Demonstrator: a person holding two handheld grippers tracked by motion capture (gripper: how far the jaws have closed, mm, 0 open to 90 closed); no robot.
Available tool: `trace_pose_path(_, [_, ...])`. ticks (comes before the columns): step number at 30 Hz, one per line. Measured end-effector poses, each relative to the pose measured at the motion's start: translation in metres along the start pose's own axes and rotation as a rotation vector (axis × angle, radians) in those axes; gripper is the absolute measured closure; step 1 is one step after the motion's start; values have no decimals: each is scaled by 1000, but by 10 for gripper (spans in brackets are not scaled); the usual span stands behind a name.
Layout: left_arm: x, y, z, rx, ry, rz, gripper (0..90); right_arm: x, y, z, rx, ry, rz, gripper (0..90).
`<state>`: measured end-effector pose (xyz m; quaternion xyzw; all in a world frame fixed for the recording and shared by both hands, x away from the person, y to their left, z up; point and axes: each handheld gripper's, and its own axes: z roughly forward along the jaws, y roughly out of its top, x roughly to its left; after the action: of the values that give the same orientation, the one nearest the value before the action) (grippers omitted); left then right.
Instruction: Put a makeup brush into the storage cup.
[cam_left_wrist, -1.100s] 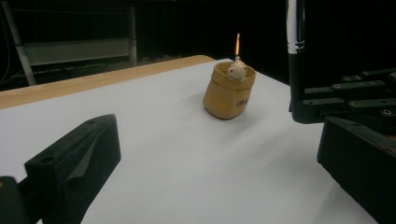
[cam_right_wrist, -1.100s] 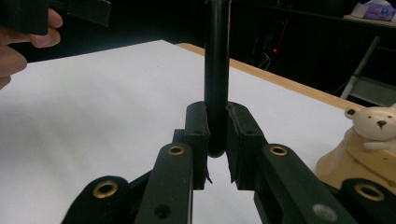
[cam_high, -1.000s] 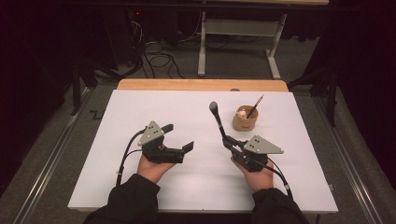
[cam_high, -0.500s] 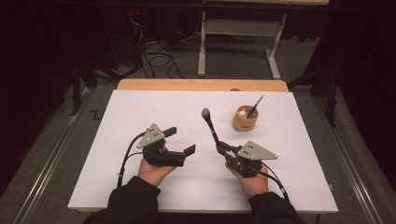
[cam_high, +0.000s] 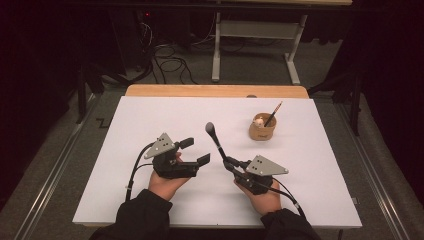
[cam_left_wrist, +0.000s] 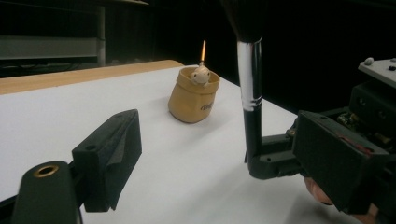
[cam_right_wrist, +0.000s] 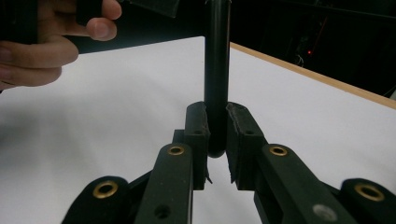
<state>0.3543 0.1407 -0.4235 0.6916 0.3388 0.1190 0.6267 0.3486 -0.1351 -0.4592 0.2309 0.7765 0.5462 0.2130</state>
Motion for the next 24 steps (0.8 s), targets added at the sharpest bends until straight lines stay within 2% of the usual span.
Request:
trace_pose_path(7, [0,0,-1,-6,-11,-4,233,8,0,6,8,22,-6,814])
trace_pose_path(22, [-1,-1,0,-19,-42,-3,458,16,-1,12,19,48,-28,814])
trace_pose_path(24, [-1,-1,0,-23,-40,5,509,17,-1,13,20,49,-32,814])
